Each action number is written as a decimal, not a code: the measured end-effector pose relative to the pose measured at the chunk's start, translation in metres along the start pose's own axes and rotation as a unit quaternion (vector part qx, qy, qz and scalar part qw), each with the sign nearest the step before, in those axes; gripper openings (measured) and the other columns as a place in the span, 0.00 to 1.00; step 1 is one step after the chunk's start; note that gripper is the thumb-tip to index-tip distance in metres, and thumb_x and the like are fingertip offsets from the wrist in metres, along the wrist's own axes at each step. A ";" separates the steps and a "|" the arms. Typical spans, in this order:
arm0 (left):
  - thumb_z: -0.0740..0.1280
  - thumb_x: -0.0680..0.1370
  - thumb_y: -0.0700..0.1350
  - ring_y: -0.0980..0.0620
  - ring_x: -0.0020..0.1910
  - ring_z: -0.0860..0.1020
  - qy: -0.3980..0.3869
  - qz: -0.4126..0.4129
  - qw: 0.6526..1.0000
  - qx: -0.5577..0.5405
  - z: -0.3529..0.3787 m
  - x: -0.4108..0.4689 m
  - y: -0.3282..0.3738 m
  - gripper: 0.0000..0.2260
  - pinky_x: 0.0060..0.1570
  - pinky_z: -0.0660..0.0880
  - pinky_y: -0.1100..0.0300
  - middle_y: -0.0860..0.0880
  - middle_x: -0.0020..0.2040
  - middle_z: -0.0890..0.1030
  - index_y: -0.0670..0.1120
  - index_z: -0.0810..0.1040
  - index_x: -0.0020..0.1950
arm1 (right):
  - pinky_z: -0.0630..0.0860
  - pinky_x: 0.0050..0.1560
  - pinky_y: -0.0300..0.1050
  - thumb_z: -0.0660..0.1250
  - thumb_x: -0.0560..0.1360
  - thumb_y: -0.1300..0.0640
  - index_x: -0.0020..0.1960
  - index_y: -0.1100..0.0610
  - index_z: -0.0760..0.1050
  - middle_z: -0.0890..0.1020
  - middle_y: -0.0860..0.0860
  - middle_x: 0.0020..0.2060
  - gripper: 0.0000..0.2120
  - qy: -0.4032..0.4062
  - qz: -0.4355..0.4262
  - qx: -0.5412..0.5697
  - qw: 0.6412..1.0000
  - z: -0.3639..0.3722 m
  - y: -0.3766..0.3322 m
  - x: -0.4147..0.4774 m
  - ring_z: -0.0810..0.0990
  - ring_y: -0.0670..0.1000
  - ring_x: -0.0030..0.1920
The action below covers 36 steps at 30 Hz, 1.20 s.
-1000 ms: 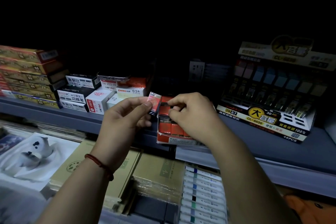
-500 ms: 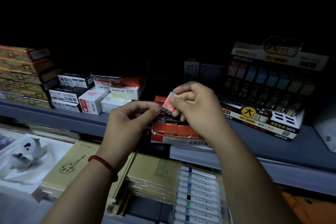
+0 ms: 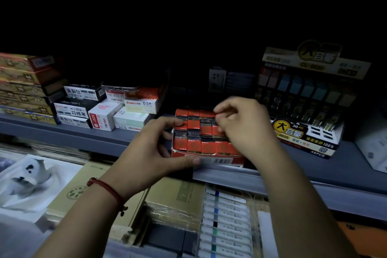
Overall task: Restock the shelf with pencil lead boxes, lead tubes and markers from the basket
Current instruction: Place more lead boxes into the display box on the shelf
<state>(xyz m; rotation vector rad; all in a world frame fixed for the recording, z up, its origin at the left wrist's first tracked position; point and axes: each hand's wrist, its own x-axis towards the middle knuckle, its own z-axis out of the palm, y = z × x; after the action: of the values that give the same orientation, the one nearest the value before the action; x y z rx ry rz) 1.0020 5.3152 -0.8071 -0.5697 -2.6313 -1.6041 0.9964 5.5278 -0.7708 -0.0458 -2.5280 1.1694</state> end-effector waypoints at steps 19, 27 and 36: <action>0.81 0.67 0.45 0.61 0.40 0.80 0.121 0.004 0.992 0.047 0.012 0.005 0.003 0.26 0.42 0.77 0.71 0.56 0.48 0.81 0.56 0.75 0.60 | 0.81 0.44 0.55 0.67 0.78 0.58 0.49 0.64 0.82 0.84 0.64 0.41 0.09 -0.002 0.105 -0.001 0.994 -0.009 0.017 -0.027 0.82 0.62 0.38; 0.74 0.76 0.47 0.55 0.56 0.75 0.117 0.035 0.983 0.135 0.024 0.023 0.007 0.25 0.56 0.72 0.63 0.57 0.53 0.74 0.51 0.70 0.70 | 0.68 0.30 0.35 0.63 0.82 0.48 0.72 0.58 0.72 0.83 0.52 0.48 0.22 -0.027 0.056 -0.056 0.996 0.011 0.021 -0.015 0.75 0.43 0.32; 0.74 0.76 0.52 0.59 0.64 0.73 0.103 0.047 0.982 0.150 -0.016 -0.054 0.018 0.26 0.62 0.74 0.59 0.55 0.66 0.76 0.55 0.70 0.72 | 0.69 0.63 0.46 0.65 0.81 0.52 0.71 0.54 0.72 0.76 0.50 0.65 0.20 -0.033 -0.129 -0.179 0.975 0.005 -0.023 -0.051 0.69 0.53 0.65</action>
<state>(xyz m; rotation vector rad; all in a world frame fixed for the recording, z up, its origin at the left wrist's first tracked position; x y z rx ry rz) 1.0550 5.2931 -0.7943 -0.4753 -2.5755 -1.1411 1.0456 5.4999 -0.7716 0.2290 -2.6712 0.6187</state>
